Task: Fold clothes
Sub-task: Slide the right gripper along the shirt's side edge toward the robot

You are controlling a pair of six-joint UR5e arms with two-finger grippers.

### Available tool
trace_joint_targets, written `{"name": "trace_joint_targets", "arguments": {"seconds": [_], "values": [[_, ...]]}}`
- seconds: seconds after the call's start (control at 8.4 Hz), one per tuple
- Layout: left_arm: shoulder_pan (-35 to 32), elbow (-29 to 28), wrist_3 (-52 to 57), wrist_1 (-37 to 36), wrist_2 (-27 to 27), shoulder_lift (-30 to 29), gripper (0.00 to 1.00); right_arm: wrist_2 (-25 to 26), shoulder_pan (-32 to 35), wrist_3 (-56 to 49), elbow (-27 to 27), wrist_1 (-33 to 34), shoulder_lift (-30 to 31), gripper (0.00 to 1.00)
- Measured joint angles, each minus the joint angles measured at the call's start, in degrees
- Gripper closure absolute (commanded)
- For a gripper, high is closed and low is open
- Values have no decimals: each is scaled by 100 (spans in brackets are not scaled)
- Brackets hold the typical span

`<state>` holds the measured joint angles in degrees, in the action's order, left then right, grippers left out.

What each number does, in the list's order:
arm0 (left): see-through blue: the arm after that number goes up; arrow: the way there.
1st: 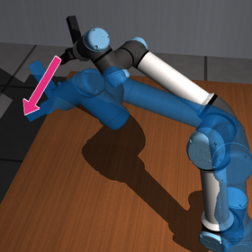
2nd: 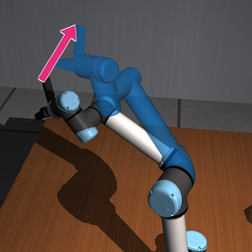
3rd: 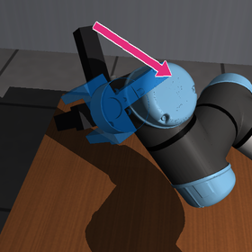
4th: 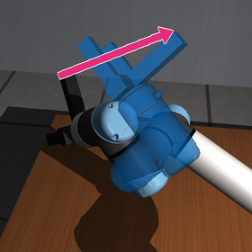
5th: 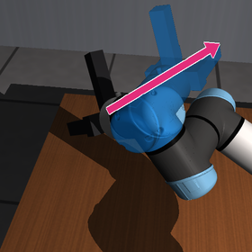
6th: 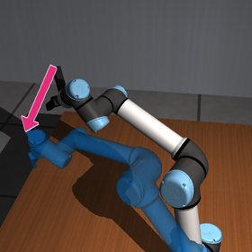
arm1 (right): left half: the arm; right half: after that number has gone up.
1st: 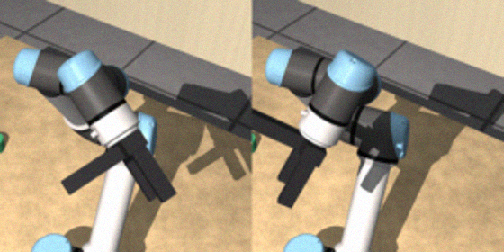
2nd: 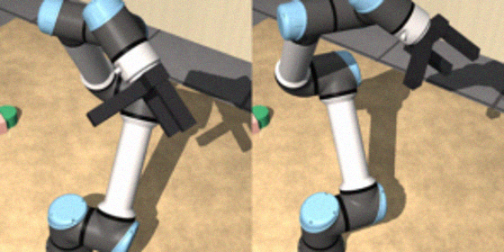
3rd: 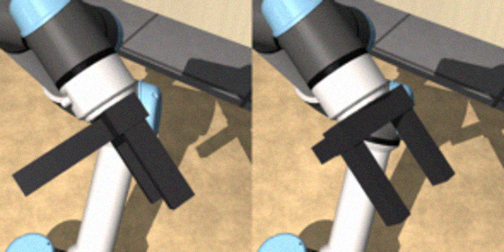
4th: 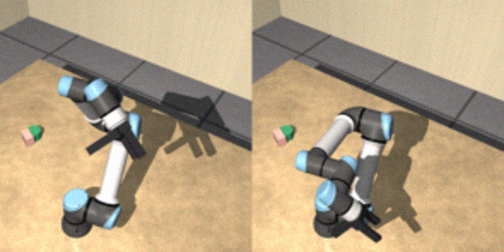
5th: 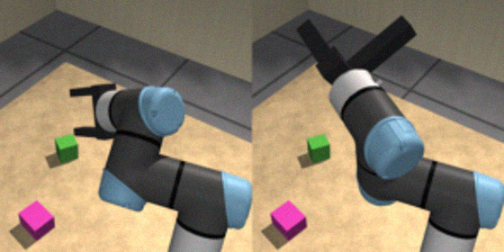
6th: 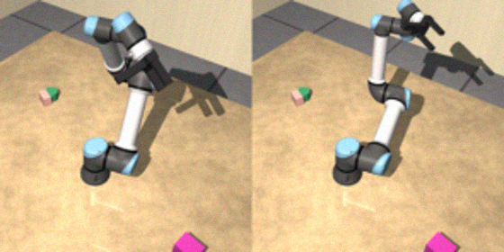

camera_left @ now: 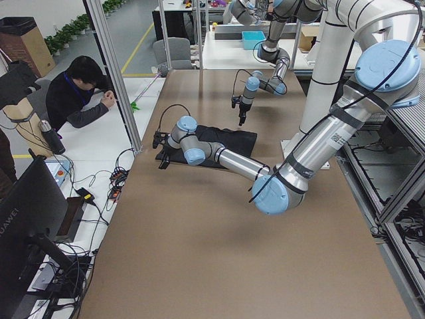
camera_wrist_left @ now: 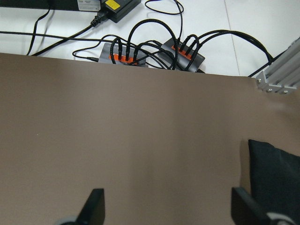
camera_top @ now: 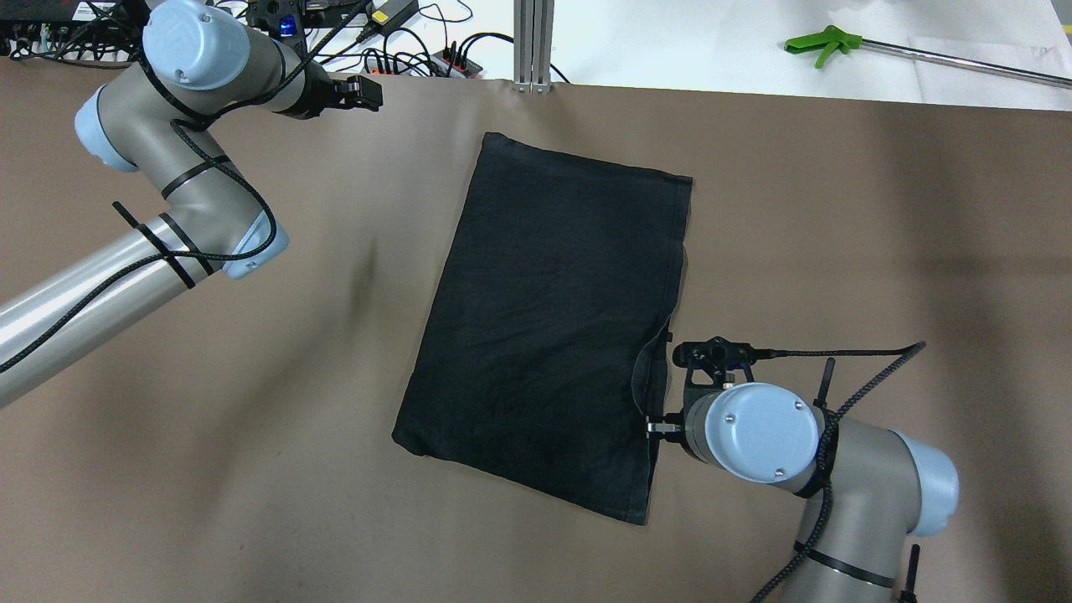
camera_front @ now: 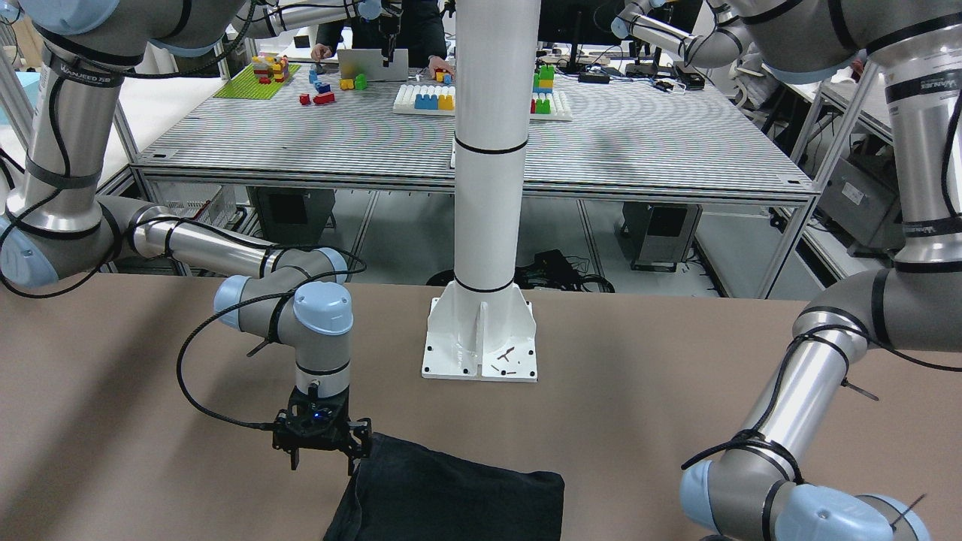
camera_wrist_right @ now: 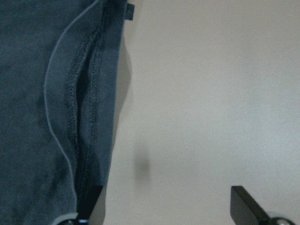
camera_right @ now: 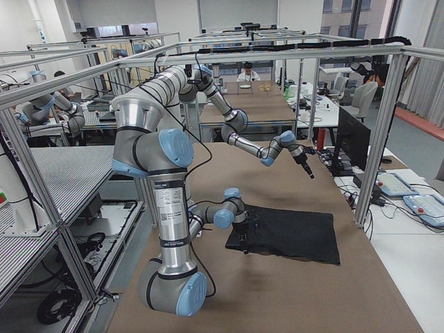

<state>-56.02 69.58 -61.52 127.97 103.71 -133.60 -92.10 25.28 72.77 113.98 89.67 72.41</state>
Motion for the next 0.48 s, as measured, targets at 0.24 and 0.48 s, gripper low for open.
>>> {"name": "trace_joint_targets", "arguments": {"seconds": [0.24,0.48], "values": [[1,-11,14,-6,-3,0,5,232,40,-297,-508,-53,-653,6],[7,-66,34,-4,0,0,5,519,103,-602,-1006,-305,-967,5]]}}
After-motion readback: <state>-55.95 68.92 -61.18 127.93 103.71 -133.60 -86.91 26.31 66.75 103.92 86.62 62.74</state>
